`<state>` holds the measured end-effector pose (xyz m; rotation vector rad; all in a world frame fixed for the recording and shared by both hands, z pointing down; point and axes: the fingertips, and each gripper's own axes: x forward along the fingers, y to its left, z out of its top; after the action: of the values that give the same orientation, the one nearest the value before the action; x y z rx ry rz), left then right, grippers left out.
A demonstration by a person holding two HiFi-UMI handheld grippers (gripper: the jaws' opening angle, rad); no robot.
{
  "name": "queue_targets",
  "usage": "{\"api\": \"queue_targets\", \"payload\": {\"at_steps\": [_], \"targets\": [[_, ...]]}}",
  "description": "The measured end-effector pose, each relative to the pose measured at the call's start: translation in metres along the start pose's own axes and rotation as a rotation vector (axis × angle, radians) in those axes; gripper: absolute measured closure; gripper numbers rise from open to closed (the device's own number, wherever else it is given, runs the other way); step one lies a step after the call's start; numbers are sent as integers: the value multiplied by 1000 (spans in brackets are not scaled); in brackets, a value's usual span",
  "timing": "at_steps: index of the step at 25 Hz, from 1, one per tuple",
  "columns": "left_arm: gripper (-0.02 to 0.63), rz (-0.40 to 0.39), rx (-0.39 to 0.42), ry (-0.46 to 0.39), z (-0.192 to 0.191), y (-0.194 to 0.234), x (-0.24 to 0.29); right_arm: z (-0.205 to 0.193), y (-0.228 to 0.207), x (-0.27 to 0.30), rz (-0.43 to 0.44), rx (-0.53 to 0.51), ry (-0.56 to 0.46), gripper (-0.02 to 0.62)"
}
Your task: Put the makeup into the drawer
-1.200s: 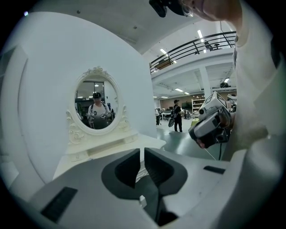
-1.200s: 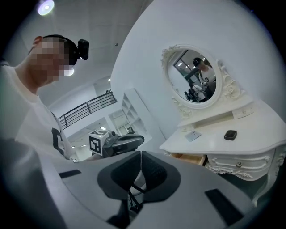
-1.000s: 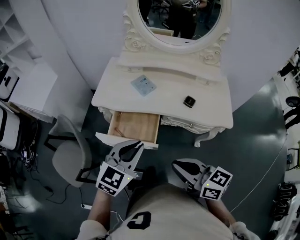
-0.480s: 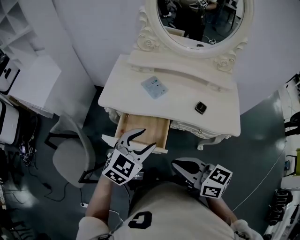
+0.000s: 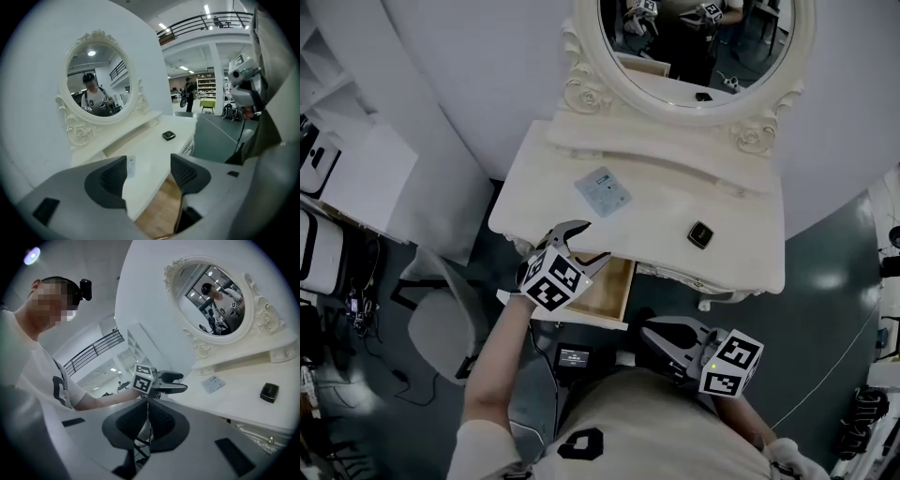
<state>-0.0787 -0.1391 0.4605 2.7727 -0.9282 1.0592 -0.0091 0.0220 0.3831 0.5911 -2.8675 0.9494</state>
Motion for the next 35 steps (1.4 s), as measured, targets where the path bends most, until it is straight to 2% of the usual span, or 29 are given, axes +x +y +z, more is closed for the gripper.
{"api": "queue_targets", "payload": {"at_steps": [7,13,18,24,28,32,35], "targets": [[285,50,-7,172,-17,51,91,19,-52,-1,79,64,38,568],[285,86,-32,235,-14,66,165,22,-89,-1,102,140,59,568],[287,127,-99,280,-21,88,207,22,-111,-5,110,177,74,568],[288,99,-120,374,-41,97,240,29,-141,-18,89,222,61,568],[324,82,-148,408,-51,98,249,34,-157,-24,77,242,46,568],[356,54,-206,393,-53,94,251,37,-167,-26,71,253,44,568],[408,32,-252,360,-53,90,250,39,-169,-23,75,252,44,568]]}}
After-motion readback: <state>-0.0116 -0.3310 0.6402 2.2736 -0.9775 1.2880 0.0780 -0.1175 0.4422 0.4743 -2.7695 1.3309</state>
